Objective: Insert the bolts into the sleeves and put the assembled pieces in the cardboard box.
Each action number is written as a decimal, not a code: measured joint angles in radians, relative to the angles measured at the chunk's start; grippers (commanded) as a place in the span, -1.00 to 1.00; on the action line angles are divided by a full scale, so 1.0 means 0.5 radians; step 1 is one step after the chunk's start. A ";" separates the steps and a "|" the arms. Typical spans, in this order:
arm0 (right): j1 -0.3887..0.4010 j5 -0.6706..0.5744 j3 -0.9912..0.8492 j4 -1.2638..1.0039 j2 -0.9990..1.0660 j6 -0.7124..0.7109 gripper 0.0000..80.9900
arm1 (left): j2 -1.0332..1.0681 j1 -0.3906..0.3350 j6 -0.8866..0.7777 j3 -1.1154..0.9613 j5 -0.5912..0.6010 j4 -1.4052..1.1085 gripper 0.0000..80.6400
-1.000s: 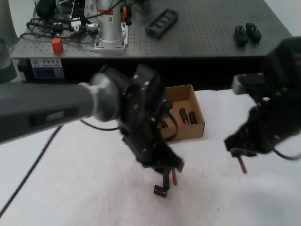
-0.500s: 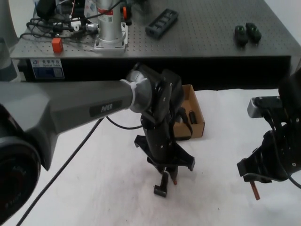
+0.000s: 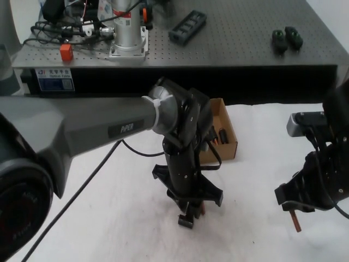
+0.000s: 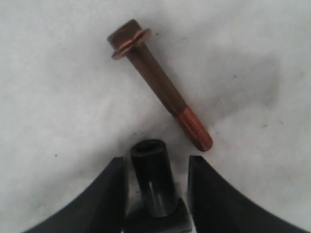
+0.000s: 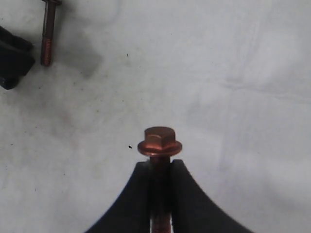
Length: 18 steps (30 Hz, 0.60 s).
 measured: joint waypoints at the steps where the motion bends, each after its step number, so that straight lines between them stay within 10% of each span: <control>1: 0.000 0.000 0.000 0.000 0.000 0.000 -0.94 | 0.000 0.000 0.000 0.000 0.000 0.002 -0.26; 7: 0.000 0.000 0.000 0.000 0.000 0.000 -0.94 | 0.029 0.000 0.000 -0.005 0.000 0.016 -0.31; 12: 0.000 0.000 0.000 0.000 0.000 0.000 -0.94 | 0.042 0.000 0.000 -0.016 0.007 0.030 -0.98; 18: 0.000 -0.013 0.000 -0.036 0.000 0.000 -0.94 | 0.006 0.000 0.018 -0.016 0.007 0.002 -0.98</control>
